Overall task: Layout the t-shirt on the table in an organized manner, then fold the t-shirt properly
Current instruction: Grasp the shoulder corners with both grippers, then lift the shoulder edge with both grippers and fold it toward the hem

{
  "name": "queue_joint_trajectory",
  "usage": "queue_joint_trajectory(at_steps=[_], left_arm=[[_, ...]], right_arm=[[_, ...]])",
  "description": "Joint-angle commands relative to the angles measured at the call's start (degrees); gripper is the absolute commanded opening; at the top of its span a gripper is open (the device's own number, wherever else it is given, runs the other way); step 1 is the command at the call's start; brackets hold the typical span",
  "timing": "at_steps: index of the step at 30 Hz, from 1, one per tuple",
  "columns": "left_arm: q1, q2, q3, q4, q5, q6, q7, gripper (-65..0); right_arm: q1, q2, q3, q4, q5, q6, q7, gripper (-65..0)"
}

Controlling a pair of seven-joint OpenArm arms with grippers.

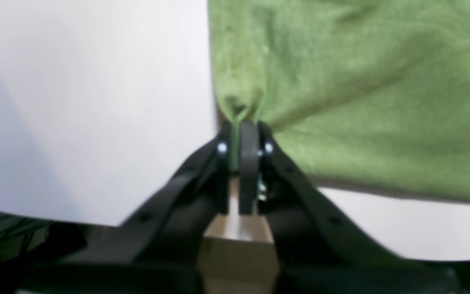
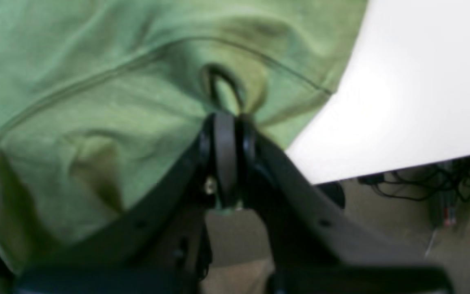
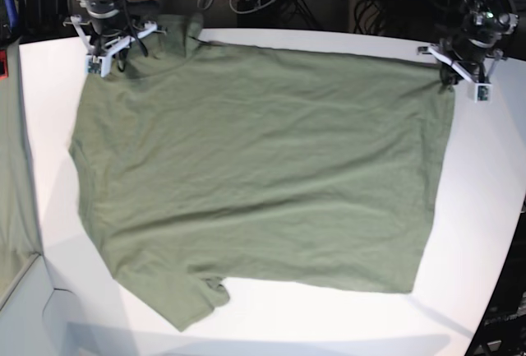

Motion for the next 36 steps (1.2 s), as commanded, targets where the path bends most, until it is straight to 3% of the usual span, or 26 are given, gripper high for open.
queue_joint_trajectory(at_steps=[1,13,27,36], left_arm=[[-0.1,-0.7,-0.4,1.3,-0.5,0.0,-1.0,-64.8],[0.2,-0.6,-0.5,5.1,-0.6,0.0,-1.0,-64.8],[-2.3,0.5,-2.0,9.3,-0.6,0.0,-0.9,-64.8],[-8.1,1.6,-1.6,8.8,-0.5,0.0,-0.9,-64.8]], right_arm=[[-0.7,-0.2,0.0,-0.1,-0.3,0.2,-3.9,-65.0],[0.5,0.0,0.0,9.4,-0.4,0.2,-3.9,-65.0],[6.7,1.8,1.3,9.5,-0.4,0.2,-4.2,-65.0],[13.0,3.7,0.8,9.0,-0.5,0.2,-8.3,-65.0]])
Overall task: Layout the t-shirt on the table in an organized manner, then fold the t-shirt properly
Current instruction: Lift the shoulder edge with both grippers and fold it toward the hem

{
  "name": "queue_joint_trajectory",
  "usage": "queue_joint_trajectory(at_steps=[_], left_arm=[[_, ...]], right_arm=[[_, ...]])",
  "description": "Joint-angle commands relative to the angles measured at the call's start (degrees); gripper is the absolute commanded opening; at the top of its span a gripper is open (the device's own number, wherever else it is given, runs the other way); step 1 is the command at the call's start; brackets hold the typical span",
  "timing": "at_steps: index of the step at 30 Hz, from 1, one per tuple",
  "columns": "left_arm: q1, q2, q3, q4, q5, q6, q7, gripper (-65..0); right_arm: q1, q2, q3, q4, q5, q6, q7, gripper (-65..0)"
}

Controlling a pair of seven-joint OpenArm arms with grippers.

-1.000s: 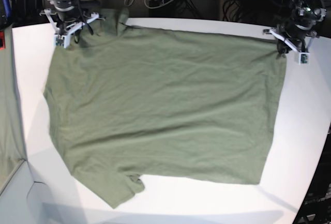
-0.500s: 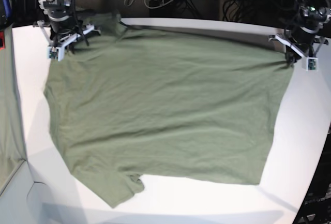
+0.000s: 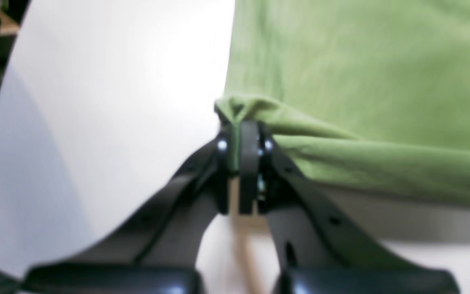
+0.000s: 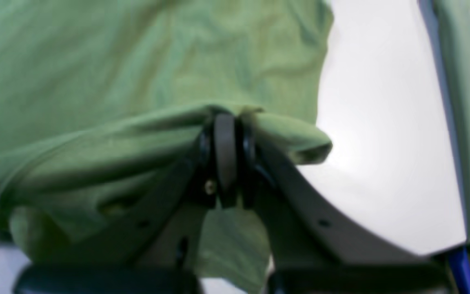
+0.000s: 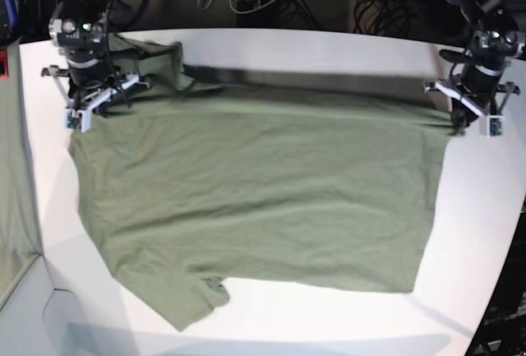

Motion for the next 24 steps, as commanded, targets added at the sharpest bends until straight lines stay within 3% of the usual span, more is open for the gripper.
queue_joint_trajectory(at_steps=[1,16,24], left_arm=[[-1.0,-0.7,-0.2,0.9,-0.7,0.1,-1.4,-64.8],[-8.5,-1.2,3.6,-4.0,-0.1,0.8,-1.7,-64.8],[-12.3,-1.8,3.4,-6.9,0.0,0.8,-1.5,-64.8]], right_arm=[[0.8,0.4,0.0,1.0,-0.3,0.1,1.0,-65.0],[9.6,0.5,-0.1,-7.3,-0.3,0.1,1.5,-65.0],[15.5,3.3,-0.1,-12.4,-0.3,0.1,1.5,-65.0]])
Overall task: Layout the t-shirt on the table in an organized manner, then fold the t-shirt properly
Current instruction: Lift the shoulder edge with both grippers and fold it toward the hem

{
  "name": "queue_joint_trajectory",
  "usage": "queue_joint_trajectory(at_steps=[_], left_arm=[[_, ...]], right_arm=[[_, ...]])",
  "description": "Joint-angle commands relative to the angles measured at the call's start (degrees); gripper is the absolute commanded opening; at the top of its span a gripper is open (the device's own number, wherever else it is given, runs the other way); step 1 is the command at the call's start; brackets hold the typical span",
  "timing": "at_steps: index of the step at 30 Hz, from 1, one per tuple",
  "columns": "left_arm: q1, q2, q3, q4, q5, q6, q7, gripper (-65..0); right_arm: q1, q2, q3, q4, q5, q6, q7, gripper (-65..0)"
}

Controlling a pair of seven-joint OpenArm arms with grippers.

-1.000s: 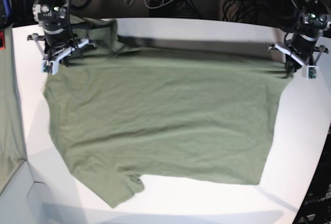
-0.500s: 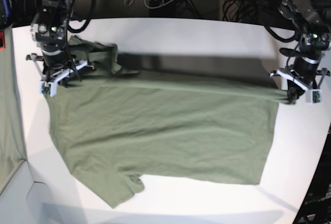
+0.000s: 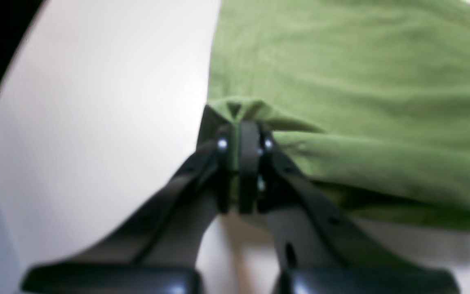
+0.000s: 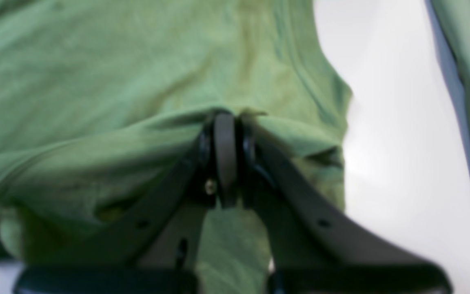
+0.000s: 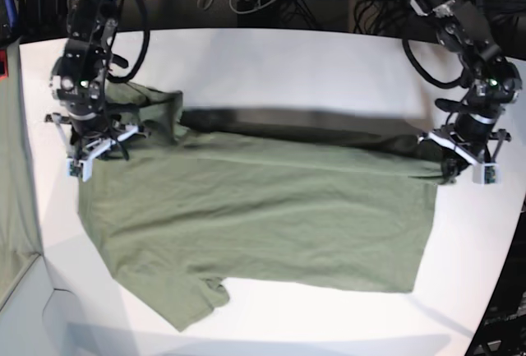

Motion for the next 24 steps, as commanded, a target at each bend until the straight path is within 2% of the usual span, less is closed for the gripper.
queue_joint_trajectory(at_steps=[1,22,24], left_arm=[[-1.5,-1.4,0.0,0.3,-0.6,0.3,-1.3,-64.8],[-8.4,-1.8,0.1,-10.9,-0.6,0.4,-1.9,-64.6],[-8.5,-1.9,0.1,-11.1,-0.6,0.4,-1.9,-64.6]], right_arm=[[1.4,0.8,0.2,-0.1,-0.3,0.1,1.4,-65.0],[10.3,1.1,-2.3,-9.6,-0.3,0.1,1.7,-65.0],[10.6,2.1,-2.2,-10.7,-0.3,0.1,1.7,-65.0]])
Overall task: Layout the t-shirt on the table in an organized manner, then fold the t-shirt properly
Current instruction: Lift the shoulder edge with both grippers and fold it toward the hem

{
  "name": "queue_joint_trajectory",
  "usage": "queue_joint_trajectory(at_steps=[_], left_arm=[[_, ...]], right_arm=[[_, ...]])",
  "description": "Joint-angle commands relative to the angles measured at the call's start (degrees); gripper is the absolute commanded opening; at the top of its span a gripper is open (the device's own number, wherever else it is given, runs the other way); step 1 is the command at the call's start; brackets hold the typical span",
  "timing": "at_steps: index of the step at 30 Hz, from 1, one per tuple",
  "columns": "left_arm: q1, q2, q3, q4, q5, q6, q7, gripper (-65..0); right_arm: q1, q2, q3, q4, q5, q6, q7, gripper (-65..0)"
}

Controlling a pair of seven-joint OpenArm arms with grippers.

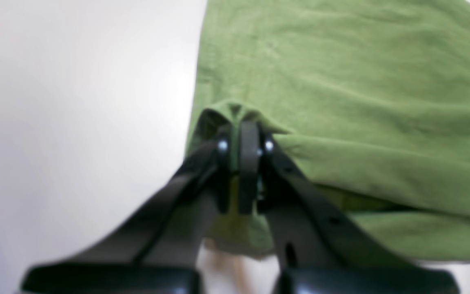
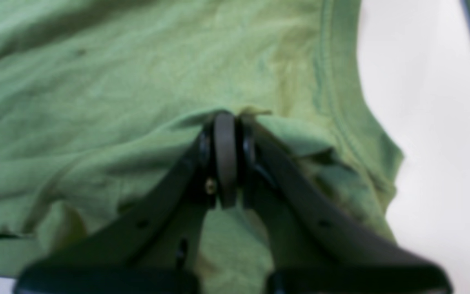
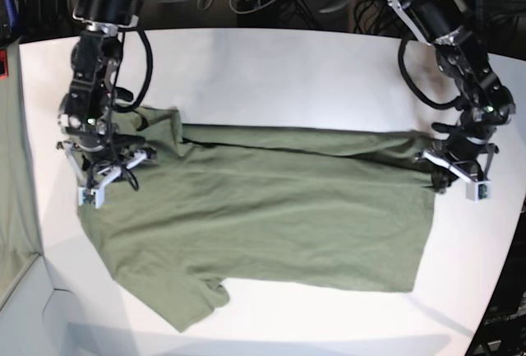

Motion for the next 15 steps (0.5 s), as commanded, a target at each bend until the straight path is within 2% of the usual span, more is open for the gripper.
queue_joint_trajectory(at_steps=[1,11,12,15], left_arm=[[-1.1,-1.0,0.0,0.9,-0.9,0.2,-1.4,-64.6],[-2.8,-3.1,0.0,-6.7,-0.9,0.2,-1.4,-64.6],[-3.3,-3.2,0.0,-7.3,-0.9,0.2,-1.4,-64.5],[-4.3,-3.8,0.0,-9.3,-0.8,0.2,-1.2,-63.8]], right_arm=[[1.1,1.0,0.1,0.6,0.0,0.1,1.3,-65.0],[1.2,2.1,0.0,0.2,0.0,0.1,1.3,-65.0],[1.2,2.1,0.0,0.2,0.0,0.1,1.2,-64.2],[1.2,2.1,0.0,0.2,0.0,0.1,0.9,-55.6]])
